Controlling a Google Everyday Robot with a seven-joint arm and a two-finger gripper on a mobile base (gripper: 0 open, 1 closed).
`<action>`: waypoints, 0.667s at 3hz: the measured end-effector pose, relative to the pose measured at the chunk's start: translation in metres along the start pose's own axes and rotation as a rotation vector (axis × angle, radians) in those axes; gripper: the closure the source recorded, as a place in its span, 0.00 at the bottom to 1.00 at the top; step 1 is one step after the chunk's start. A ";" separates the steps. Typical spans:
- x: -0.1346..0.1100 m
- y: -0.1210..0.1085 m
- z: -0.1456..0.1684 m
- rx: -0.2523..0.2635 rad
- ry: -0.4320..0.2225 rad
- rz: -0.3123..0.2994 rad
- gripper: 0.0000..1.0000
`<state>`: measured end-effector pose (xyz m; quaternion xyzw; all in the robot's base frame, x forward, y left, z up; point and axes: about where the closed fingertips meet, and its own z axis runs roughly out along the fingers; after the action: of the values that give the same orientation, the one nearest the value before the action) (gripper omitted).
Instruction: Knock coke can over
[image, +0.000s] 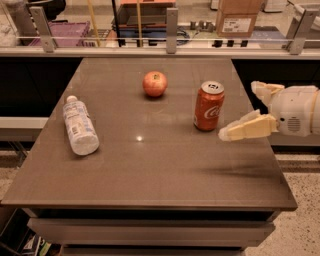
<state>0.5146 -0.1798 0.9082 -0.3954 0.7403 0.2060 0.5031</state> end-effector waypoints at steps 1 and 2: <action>0.010 -0.007 0.015 -0.008 -0.040 0.003 0.00; 0.011 -0.012 0.027 -0.013 -0.084 -0.004 0.00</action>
Offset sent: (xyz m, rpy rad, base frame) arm 0.0378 0.0074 -0.0275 0.1110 -0.0879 0.0272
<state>0.5380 -0.1723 0.8883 -0.3912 0.7166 0.2261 0.5314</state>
